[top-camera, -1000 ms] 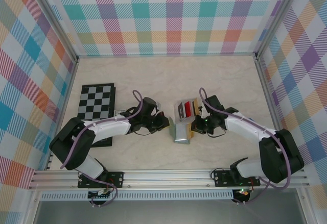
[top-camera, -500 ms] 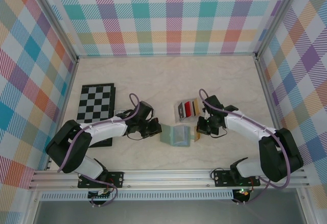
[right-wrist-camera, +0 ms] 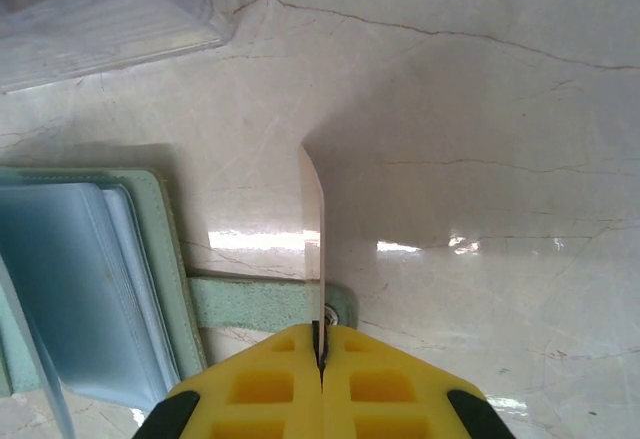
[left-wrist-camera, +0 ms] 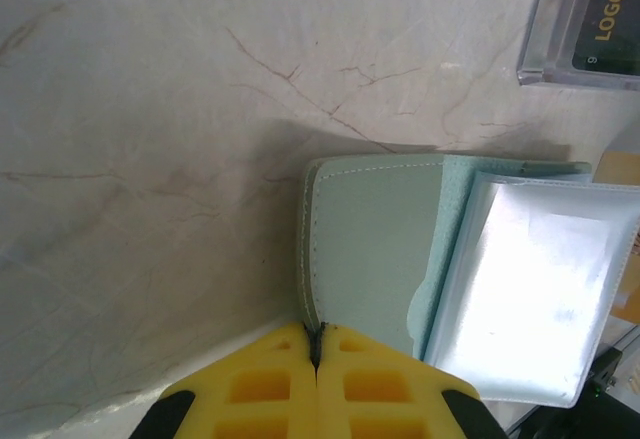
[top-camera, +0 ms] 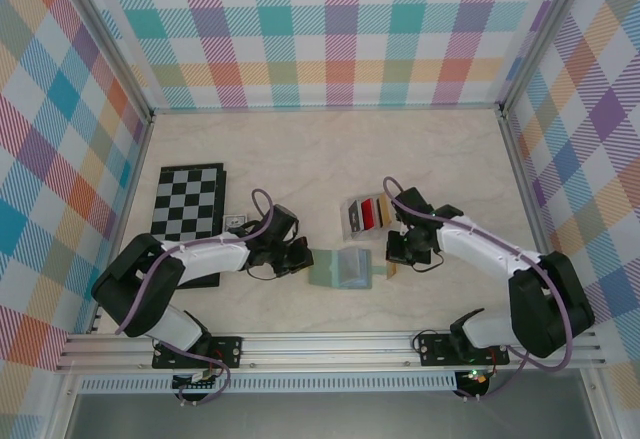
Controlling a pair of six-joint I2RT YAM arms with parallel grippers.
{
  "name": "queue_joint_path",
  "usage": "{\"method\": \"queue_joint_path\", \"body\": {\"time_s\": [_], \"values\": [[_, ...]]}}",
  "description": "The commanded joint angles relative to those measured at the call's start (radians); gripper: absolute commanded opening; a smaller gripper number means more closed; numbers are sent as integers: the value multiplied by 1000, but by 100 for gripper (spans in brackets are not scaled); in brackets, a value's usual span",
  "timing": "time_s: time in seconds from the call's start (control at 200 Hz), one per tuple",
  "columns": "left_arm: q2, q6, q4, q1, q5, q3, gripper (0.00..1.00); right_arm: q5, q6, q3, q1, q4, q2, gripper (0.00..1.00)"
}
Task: Put the credit cards into the card holder
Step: Flip over the card slot in the card holder.
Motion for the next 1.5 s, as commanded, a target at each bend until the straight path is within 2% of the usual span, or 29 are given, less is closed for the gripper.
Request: {"method": "queue_joint_path", "body": {"time_s": [0.0, 0.205, 0.33, 0.4, 0.925, 1.25, 1.5], "values": [[24, -20, 26, -3, 3, -12, 0, -35, -13, -21, 2, 7, -46, 3], [28, -83, 76, -27, -34, -31, 0, -95, 39, -8, 2, 68, -169, 5], [35, -99, 99, -40, -43, -26, 0, -200, 61, -15, 1, 130, -164, 5], [35, -99, 99, -44, -48, -21, 0, -219, 67, -21, 4, 149, -144, 5], [44, -92, 87, -50, -44, -10, 0, -197, 24, -67, 6, 204, -37, 5], [56, -91, 94, -52, -34, -6, 0, -272, 27, -90, 9, 290, -40, 5], [64, -90, 93, -53, -31, 7, 0, -262, 26, -58, 16, 254, -50, 5]]}}
